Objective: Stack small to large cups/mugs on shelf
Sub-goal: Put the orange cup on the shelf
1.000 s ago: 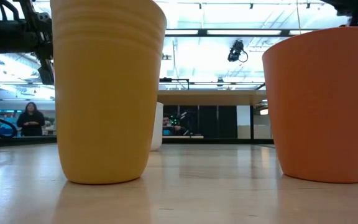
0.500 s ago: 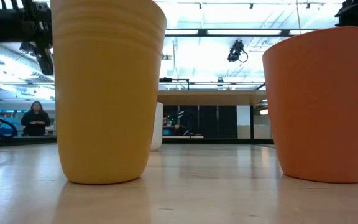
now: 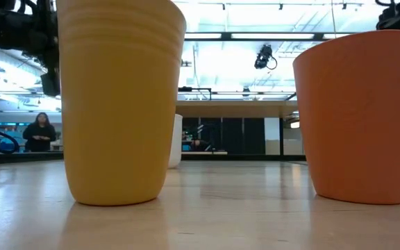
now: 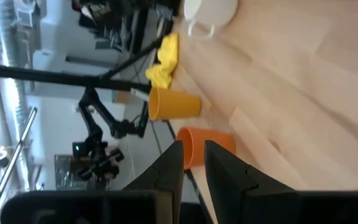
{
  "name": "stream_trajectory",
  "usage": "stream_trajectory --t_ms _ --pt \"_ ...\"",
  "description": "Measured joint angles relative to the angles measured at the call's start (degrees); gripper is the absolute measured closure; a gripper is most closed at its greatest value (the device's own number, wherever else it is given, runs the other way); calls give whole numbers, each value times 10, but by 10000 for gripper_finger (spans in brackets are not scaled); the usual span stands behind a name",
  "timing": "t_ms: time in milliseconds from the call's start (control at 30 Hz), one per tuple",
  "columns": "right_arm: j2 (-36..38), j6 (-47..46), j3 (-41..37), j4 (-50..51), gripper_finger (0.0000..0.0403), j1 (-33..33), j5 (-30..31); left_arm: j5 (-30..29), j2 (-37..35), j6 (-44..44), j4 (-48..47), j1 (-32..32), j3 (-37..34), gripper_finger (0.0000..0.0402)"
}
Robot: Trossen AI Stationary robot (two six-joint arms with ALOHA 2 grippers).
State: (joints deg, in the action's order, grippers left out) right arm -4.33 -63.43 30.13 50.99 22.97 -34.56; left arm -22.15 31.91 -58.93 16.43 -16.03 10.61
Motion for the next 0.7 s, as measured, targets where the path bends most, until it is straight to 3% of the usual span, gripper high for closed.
stream_trajectory --t_ms 167,400,700 --pt "0 -29 -16 -44 326 0 -35 -7 0 11 23 0 0 360" --pt "-11 -112 -9 -327 311 0 -39 -25 0 11 27 0 0 370" --pt "-145 -57 128 -294 315 -2 -39 -30 0 10 30 0 0 368"
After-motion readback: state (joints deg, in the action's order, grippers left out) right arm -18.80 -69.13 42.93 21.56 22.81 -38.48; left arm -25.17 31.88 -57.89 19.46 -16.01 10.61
